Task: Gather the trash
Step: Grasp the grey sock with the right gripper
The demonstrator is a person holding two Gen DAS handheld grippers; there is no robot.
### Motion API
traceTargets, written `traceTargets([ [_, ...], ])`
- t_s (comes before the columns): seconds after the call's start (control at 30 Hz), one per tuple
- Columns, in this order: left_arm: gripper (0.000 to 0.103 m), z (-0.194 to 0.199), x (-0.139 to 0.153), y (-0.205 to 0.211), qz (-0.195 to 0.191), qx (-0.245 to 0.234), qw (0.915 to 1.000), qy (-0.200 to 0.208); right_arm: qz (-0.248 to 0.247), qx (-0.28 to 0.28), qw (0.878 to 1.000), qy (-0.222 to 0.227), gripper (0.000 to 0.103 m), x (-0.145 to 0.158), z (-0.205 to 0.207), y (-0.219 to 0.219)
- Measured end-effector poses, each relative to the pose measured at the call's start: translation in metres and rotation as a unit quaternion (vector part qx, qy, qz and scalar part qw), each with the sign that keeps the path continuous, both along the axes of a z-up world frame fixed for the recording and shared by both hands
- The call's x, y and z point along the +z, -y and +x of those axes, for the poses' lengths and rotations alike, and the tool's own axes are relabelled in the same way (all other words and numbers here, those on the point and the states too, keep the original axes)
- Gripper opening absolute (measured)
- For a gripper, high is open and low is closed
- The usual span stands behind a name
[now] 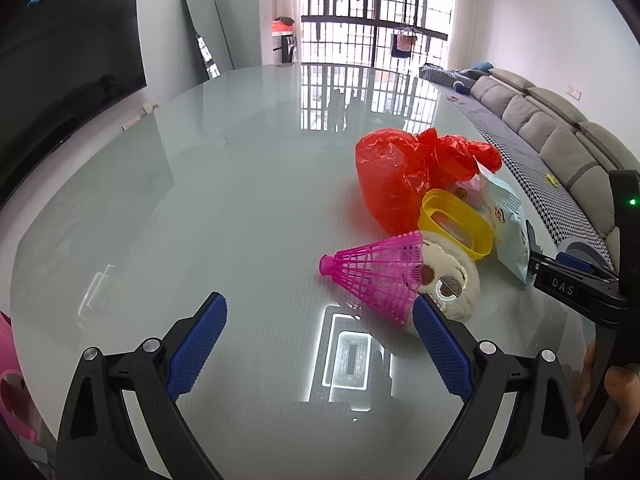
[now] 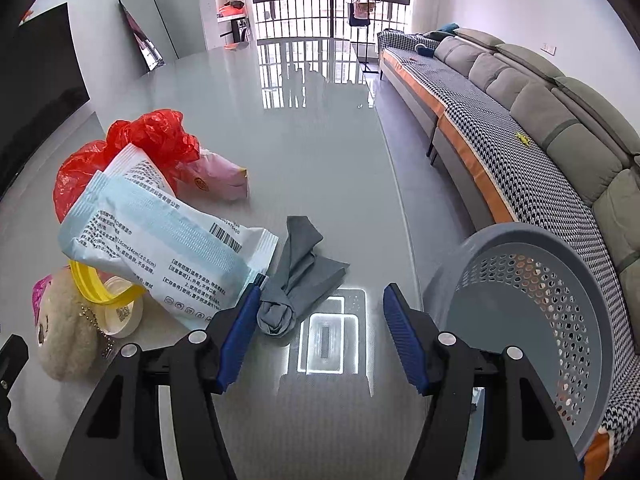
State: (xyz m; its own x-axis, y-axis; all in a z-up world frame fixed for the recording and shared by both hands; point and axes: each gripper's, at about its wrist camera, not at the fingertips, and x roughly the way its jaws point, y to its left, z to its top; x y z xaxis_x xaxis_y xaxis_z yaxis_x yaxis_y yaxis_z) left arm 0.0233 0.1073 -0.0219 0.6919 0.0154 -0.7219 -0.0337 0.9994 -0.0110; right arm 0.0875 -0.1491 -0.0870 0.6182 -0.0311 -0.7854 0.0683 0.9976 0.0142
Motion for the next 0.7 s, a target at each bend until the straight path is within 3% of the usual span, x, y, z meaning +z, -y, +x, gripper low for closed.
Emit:
traceTargets([
  [0.17,0.092,0.002,0.000,-0.001,-0.001,0.000,1.0000,-0.001,0.003,0.003,1.000,0.003,0.039,0.001,0.000,0.001],
  [0.23,0.092,0.002,0.000,0.000,-0.002,0.000,1.0000,-0.002,0.008,0.007,1.000,0.003,0.024,0.002,-0.002,0.002],
  [0.27,0.092,0.002,0.000,0.000,-0.003,-0.001,1.0000,-0.002,0.012,0.008,1.000,0.003,0.021,0.002,-0.003,0.002],
  [0.7,0.092,0.006,-0.002,-0.009,-0.013,0.012,0.9998,-0.013,0.039,0.020,0.999,0.011,0.019,0.012,-0.031,0.000],
])
